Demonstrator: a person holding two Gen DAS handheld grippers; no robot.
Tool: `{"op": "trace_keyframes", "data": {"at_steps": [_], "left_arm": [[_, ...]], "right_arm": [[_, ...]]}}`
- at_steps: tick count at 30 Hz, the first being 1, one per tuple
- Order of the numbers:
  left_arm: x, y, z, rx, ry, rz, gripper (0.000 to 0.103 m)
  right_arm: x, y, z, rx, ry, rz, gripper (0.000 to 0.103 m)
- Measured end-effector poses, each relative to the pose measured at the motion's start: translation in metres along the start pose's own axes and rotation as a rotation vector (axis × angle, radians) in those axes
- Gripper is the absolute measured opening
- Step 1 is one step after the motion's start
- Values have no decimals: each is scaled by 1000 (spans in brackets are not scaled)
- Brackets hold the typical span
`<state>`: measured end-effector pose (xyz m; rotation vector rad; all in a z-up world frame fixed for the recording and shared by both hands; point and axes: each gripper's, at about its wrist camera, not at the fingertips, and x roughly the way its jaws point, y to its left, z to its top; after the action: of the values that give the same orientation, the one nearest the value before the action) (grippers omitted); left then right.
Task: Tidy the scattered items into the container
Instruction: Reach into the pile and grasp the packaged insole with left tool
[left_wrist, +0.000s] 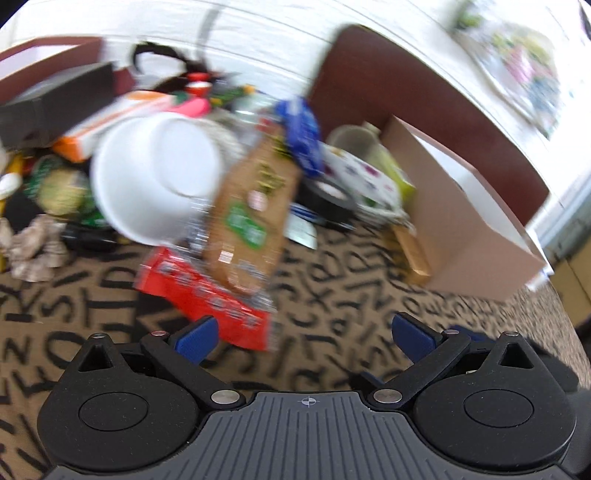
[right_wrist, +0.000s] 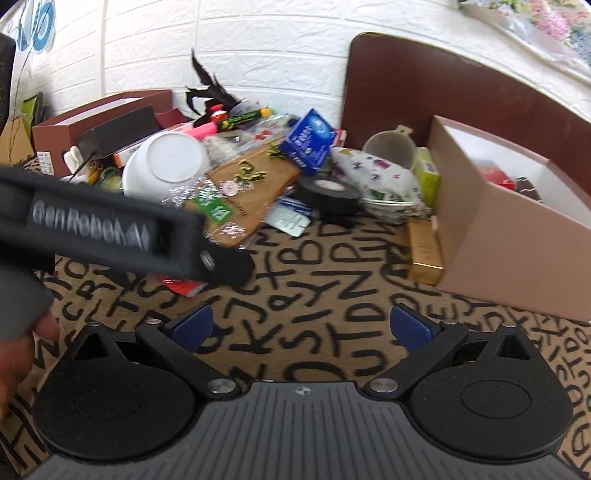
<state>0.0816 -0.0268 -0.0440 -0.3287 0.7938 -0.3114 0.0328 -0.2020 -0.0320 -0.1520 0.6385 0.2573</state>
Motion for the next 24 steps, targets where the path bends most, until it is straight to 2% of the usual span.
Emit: {"op": "trace_keyframes", "data": {"at_steps": [3, 6, 10, 15, 21, 24], "left_arm": [[2, 17, 5, -36, -1, 47, 103], [0, 29, 8, -59, -9, 48, 103], [0, 35, 13, -46, -32, 61, 103], [13, 41, 26, -16, -19, 63, 101], [26, 50, 38, -21, 37, 12, 82], [31, 52, 41, -17, 61, -2, 67]], "right_arm": [[5, 8, 3, -1, 7, 21, 102], [7, 16, 5, -12, 13, 47, 102], [15, 27, 7, -25, 29, 82, 102], [30, 45, 10, -50, 46, 112, 102], [48, 61, 13, -81, 51, 126, 101], [58, 62, 16, -80, 48, 131, 98]]}}
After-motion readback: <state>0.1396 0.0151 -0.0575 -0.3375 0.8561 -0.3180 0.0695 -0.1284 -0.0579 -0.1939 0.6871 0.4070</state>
